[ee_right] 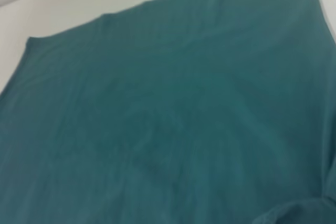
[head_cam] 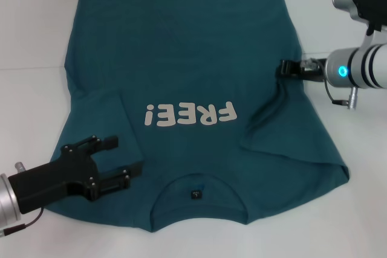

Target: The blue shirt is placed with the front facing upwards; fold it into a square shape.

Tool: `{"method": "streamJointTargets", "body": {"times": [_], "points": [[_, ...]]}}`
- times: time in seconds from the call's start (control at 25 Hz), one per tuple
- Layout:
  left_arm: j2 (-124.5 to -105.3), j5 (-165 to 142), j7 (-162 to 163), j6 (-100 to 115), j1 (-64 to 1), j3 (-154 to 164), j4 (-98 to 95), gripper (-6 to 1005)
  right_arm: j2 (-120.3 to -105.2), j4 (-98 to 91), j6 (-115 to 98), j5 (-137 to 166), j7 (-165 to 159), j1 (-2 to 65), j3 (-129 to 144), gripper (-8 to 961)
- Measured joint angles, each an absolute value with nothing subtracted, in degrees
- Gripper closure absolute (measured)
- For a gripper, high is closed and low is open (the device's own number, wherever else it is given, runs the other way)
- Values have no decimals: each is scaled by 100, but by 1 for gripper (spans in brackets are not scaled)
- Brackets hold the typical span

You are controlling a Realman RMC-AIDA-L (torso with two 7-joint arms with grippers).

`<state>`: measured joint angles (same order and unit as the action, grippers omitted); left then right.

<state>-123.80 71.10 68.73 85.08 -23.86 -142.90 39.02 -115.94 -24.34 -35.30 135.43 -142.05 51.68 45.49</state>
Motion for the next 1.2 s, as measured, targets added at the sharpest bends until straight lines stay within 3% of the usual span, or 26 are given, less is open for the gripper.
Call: {"method": "streamJointTargets", "body": {"times": [0.44,0.68,0.96,1.2], "points": [[-12384,7111,6858,8508,-2377,-14291,3902,171,-11726,-2326,-3139,13587,-14227,5393,4635,931],[-12377,7111,6856,8508,-2366,-14291,3903,171,-11785,-2332,-3166,13599,-14213,5347,4869,805],[-12379,7110,6863,8538,-2334,-14365,3935,170,-11745,-2567,-3411,13564,-14212,5130,4853,664],[-12377,7114,7012,8758,-2266,-14798,3953,170,-11814,-4019,-4815,13220,-14210,4343,4827,425]]}}
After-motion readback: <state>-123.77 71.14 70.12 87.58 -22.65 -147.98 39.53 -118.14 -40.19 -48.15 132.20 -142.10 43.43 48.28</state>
